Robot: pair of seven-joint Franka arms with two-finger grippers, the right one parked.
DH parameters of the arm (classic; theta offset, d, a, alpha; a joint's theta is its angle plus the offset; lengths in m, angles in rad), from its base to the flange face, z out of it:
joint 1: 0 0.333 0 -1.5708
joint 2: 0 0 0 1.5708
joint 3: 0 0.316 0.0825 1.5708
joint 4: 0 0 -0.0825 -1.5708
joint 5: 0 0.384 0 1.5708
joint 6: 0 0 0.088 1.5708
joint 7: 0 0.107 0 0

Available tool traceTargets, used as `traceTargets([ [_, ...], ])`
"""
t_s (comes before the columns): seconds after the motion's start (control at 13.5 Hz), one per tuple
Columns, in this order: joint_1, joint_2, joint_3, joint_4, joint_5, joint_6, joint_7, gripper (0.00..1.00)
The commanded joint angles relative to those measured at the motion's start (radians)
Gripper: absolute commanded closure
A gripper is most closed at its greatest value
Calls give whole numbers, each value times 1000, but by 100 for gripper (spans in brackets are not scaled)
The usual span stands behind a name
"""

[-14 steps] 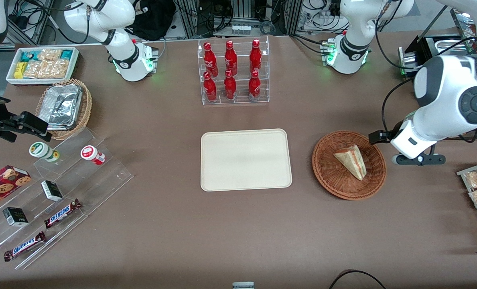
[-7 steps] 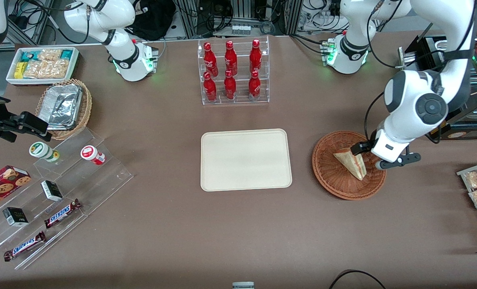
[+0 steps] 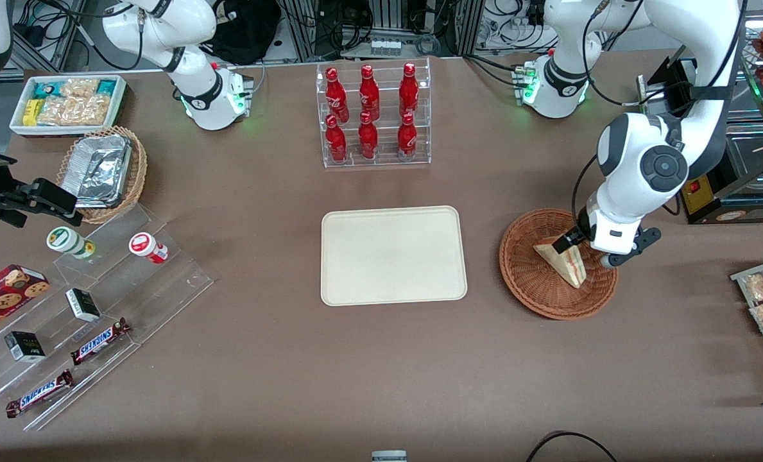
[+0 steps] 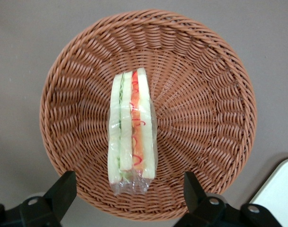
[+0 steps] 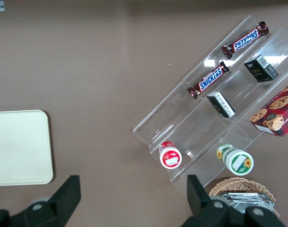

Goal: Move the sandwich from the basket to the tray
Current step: 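Lower the left gripper and close it on the sandwich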

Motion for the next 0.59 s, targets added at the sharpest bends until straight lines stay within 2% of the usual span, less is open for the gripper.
traceTargets([
  [0.0, -1, 2, -6, -21, 5, 35, -105, 0],
  [0.52, 3, 60, -6, -56, 5, 124, -162, 0],
])
